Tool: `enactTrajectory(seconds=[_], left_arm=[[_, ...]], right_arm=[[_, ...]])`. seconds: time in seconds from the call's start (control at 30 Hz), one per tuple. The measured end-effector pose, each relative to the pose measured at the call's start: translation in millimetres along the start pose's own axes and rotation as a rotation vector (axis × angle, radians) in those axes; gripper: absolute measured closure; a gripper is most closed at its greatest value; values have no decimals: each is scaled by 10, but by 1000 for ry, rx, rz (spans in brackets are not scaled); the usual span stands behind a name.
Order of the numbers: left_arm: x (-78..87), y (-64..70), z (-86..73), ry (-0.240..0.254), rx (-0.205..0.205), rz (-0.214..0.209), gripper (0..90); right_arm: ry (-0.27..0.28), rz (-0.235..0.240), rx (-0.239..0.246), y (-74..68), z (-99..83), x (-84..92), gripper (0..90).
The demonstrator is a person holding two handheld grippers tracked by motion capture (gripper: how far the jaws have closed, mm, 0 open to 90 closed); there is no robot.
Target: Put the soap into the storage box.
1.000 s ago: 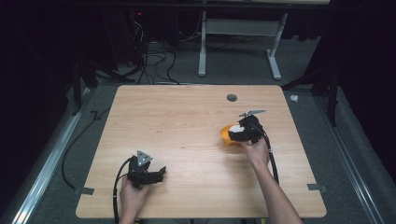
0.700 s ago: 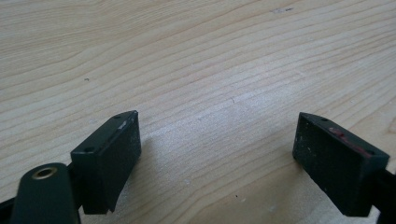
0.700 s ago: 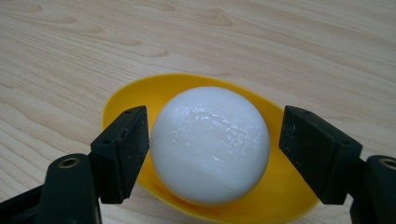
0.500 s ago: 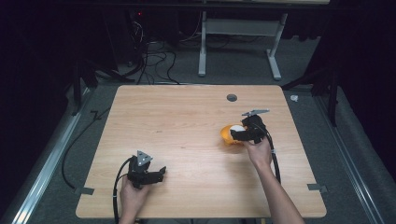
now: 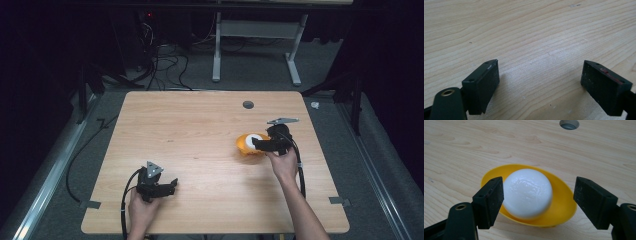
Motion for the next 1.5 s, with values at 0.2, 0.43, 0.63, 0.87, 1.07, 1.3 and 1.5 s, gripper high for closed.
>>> enactTrajectory(seconds=[0.2, 0.43, 0.63, 0.87, 1.07, 1.3, 1.5], left_arm=[[0, 0, 0, 0, 0, 0, 157], [0, 0, 0, 0, 0, 0, 157], [0, 0, 0, 0, 0, 0, 157], [0, 0, 0, 0, 0, 0, 157], [0, 0, 0, 0, 0, 1, 157], [0, 1, 0, 0, 0, 0, 157], [0, 1, 0, 0, 0, 1, 157]], right_arm=[[24, 6, -8, 46, 4, 89, 251], [41, 10, -13, 73, -9, 167, 251], [57, 15, -12, 81, -16, 228, 251], [77, 20, -16, 101, -22, 309, 251], [92, 22, -15, 104, -21, 381, 251], [107, 19, -4, 123, -35, 471, 252], [118, 21, -9, 158, -72, 538, 253]])
Point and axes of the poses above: each handheld gripper's, and its own axes: x roughly backward along the jaws, z roughly out of its top, y roughly to its right, the point moved 10 cm from there along -x, roughly forward along the jaws, and after that the axes turned 6 degrees about -x, right-handed, at the moved point
